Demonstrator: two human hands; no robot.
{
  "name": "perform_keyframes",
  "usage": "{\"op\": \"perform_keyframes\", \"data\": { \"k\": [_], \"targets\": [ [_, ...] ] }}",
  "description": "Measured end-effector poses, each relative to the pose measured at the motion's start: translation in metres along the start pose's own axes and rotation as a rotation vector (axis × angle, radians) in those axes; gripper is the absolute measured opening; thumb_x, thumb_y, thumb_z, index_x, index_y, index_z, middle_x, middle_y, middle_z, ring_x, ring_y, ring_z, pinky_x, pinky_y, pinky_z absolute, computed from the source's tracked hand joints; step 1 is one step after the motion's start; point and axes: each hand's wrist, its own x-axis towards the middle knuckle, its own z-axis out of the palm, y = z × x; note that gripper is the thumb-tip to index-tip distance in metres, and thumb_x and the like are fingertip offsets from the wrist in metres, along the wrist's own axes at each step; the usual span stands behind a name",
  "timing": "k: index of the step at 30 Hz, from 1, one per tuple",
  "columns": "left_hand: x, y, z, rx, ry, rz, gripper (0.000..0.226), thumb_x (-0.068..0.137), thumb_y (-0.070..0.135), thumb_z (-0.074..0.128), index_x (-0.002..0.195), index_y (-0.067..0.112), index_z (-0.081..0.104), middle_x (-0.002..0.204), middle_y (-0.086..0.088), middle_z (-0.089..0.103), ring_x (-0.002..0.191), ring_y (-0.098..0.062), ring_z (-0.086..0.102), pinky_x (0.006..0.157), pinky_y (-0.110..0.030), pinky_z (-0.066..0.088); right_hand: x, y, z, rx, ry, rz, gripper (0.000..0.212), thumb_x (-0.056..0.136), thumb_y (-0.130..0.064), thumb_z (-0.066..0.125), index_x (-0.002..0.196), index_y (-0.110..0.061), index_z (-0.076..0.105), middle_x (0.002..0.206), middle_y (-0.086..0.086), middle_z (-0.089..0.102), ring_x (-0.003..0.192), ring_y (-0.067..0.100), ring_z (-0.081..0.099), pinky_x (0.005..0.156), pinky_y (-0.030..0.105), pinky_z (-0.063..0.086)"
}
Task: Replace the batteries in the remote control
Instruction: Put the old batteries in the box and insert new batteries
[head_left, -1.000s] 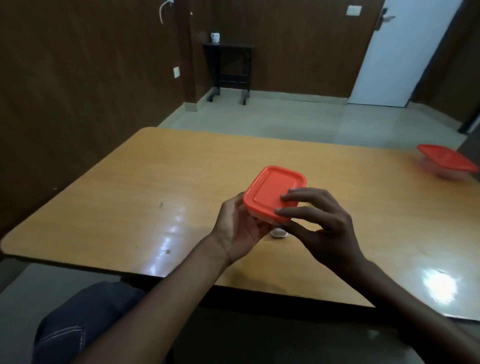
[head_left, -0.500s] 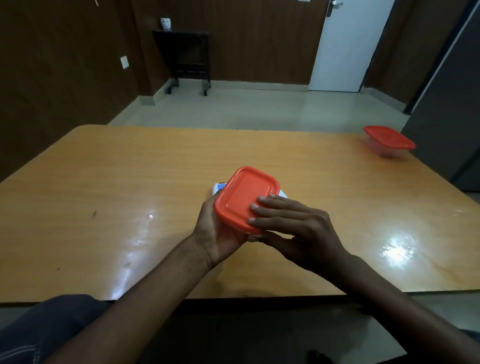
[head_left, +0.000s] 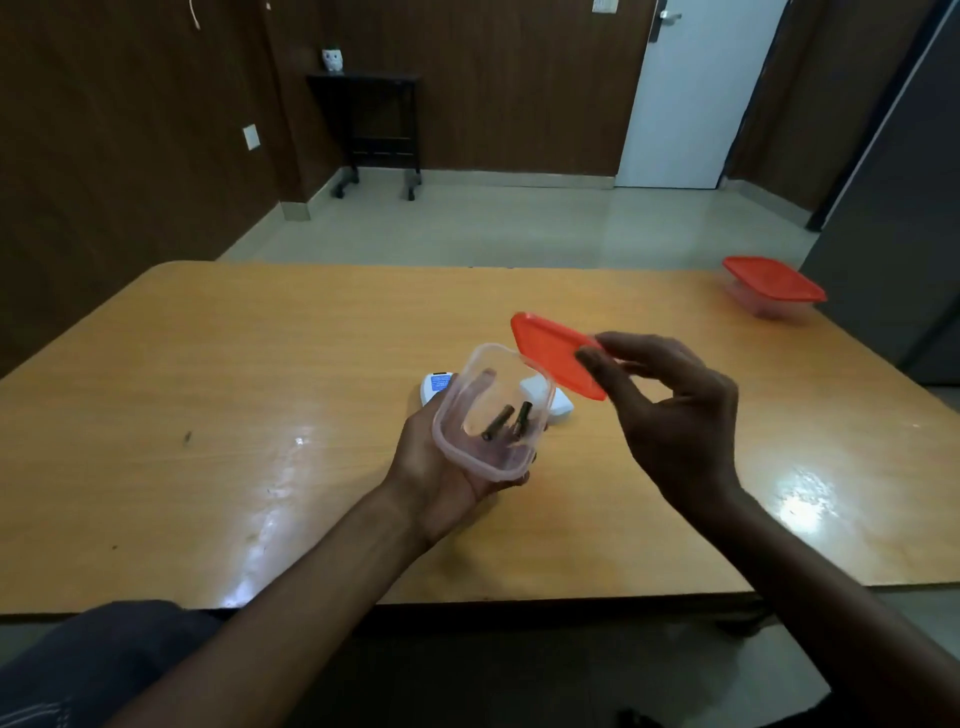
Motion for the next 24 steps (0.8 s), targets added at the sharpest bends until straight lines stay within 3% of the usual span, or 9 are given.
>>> {"op": "perform_keyframes", "data": {
  "k": [3, 5, 7, 9, 12, 14, 17, 21, 24],
  "targets": [
    [0.000, 0.002, 0.002, 0.004, 0.034, 0.019, 0.044, 0.084, 0.036, 0.058, 0.122, 0.015, 0.064, 0.123, -0.031, 0.060, 0.089, -0.038, 0.064, 0.067, -0.041, 0.060, -0.002, 0.010, 0.003, -0.037, 0.063, 0.184, 0.021, 0.089, -0.028, 0.076, 0.105, -0.015, 0.078, 0.093, 0.000, 0.068, 0.078, 0.017, 0.066, 0.059, 0.022, 0.055],
    [0.002, 0.001, -0.001, -0.010, 0.048, 0.020, 0.046, 0.093, 0.040, 0.053, 0.128, 0.012, 0.061, 0.127, -0.032, 0.060, 0.094, -0.041, 0.063, 0.067, -0.045, 0.063, 0.001, 0.018, 0.002, -0.015, 0.108, 0.389, 0.020, 0.091, -0.031, 0.074, 0.104, -0.016, 0.076, 0.088, 0.004, 0.067, 0.069, 0.019, 0.070, 0.056, 0.034, 0.060],
    [0.005, -0.001, -0.006, -0.021, 0.062, -0.003, 0.059, 0.099, 0.055, 0.043, 0.135, 0.011, 0.057, 0.131, -0.037, 0.059, 0.104, -0.049, 0.062, 0.073, -0.051, 0.063, 0.005, 0.028, 0.000, 0.073, 0.155, 0.653, 0.013, 0.093, -0.025, 0.071, 0.099, -0.014, 0.071, 0.082, 0.009, 0.070, 0.060, 0.019, 0.073, 0.061, 0.041, 0.064],
    [0.008, -0.004, -0.009, -0.022, 0.065, -0.036, 0.070, 0.097, 0.067, 0.038, 0.136, 0.012, 0.054, 0.129, -0.041, 0.058, 0.115, -0.061, 0.056, 0.082, -0.058, 0.060, 0.009, 0.039, -0.003, 0.230, 0.229, 0.923, 0.013, 0.093, -0.013, 0.065, 0.105, -0.007, 0.066, 0.083, 0.013, 0.072, 0.063, 0.021, 0.075, 0.071, 0.041, 0.065],
    [0.007, -0.006, -0.006, -0.011, 0.041, -0.066, 0.066, 0.092, 0.059, 0.053, 0.141, 0.016, 0.048, 0.135, -0.040, 0.055, 0.126, -0.066, 0.044, 0.089, -0.067, 0.054, 0.007, 0.064, -0.004, 0.407, 0.283, 1.182, 0.030, 0.089, 0.001, 0.062, 0.118, -0.003, 0.057, 0.081, 0.014, 0.073, 0.070, 0.028, 0.078, 0.082, 0.040, 0.063],
    [0.004, -0.010, -0.002, 0.048, 0.068, -0.065, 0.055, 0.090, 0.041, 0.059, 0.133, 0.008, 0.055, 0.137, -0.038, 0.054, 0.129, -0.063, 0.044, 0.099, -0.069, 0.047, 0.002, 0.078, 0.000, 0.402, 0.256, 1.252, 0.034, 0.088, 0.001, 0.065, 0.121, -0.002, 0.056, 0.087, 0.015, 0.074, 0.071, 0.027, 0.078, 0.084, 0.040, 0.063],
    [0.002, -0.016, -0.003, 0.108, 0.158, -0.072, 0.035, 0.098, 0.029, 0.053, 0.125, 0.009, 0.062, 0.133, -0.029, 0.062, 0.125, -0.049, 0.057, 0.110, -0.064, 0.039, -0.002, 0.082, 0.005, 0.365, 0.192, 1.346, 0.025, 0.090, 0.000, 0.065, 0.115, 0.003, 0.062, 0.090, 0.018, 0.074, 0.074, 0.026, 0.077, 0.083, 0.039, 0.063],
    [0.002, -0.026, 0.002, 0.198, 0.233, -0.079, 0.028, 0.106, 0.028, 0.045, 0.114, 0.011, 0.065, 0.108, -0.018, 0.077, 0.098, -0.033, 0.073, 0.097, -0.050, 0.053, 0.001, 0.063, 0.007, 0.252, 0.025, 1.348, 0.027, 0.090, -0.013, 0.068, 0.112, 0.000, 0.060, 0.103, 0.017, 0.066, 0.075, 0.030, 0.073, 0.059, 0.037, 0.062],
    [0.006, -0.033, 0.004, 0.231, 0.238, -0.069, 0.034, 0.107, 0.031, 0.042, 0.127, 0.010, 0.061, 0.113, -0.018, 0.076, 0.098, -0.031, 0.075, 0.091, -0.047, 0.056, -0.003, 0.036, 0.004, 0.106, -0.259, 1.153, 0.030, 0.090, -0.034, 0.068, 0.105, -0.008, 0.064, 0.097, 0.013, 0.066, 0.066, 0.025, 0.068, 0.047, 0.032, 0.054]
  ]
}}
